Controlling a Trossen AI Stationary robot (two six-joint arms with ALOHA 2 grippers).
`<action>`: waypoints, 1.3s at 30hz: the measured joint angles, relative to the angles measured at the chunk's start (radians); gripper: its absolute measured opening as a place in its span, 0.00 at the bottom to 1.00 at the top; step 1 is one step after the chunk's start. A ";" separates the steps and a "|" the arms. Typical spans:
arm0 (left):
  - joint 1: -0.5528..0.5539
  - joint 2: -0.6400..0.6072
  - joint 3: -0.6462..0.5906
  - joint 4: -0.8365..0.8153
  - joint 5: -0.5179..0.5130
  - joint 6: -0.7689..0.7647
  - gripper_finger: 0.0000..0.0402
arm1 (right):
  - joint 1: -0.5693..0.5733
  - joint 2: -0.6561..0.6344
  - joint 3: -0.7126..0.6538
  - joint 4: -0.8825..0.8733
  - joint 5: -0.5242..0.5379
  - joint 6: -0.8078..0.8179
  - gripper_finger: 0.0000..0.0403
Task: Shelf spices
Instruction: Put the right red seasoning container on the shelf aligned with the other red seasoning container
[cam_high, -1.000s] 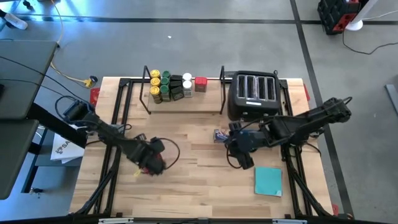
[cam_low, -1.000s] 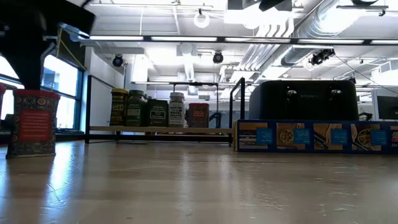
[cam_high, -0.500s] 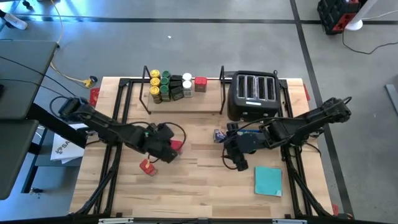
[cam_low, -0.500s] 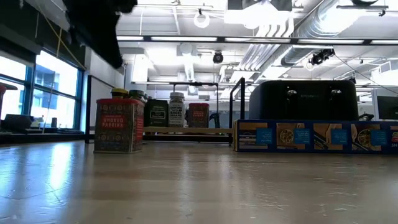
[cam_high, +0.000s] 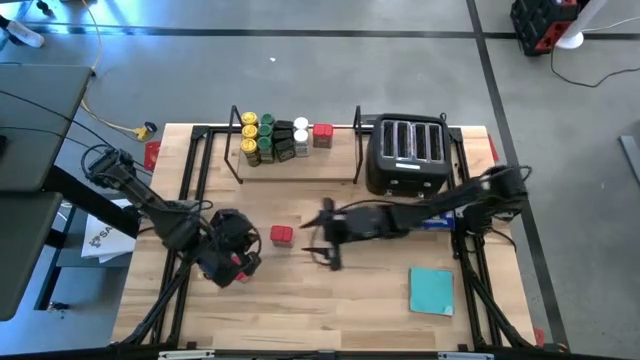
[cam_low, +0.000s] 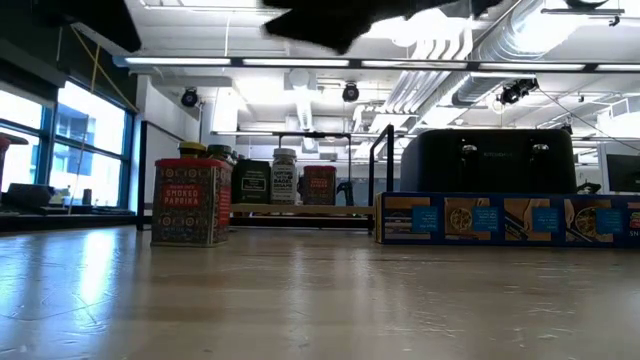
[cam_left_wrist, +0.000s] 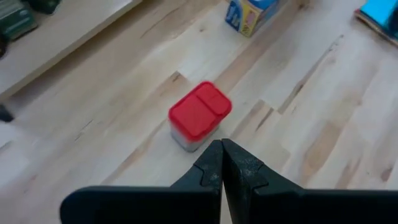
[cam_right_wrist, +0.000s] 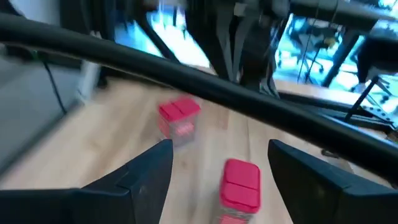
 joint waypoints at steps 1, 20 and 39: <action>-0.012 0.001 0.000 -0.019 -0.011 -0.031 0.00 | -0.009 0.042 0.050 -0.038 -0.001 -0.022 0.65; -0.150 0.029 -0.002 -0.113 -0.113 -0.229 0.00 | -0.126 0.584 0.821 -0.762 -0.011 0.076 0.89; -0.154 0.029 -0.052 -0.110 -0.087 -0.280 0.00 | -0.138 0.629 0.836 -0.810 -0.018 0.115 0.66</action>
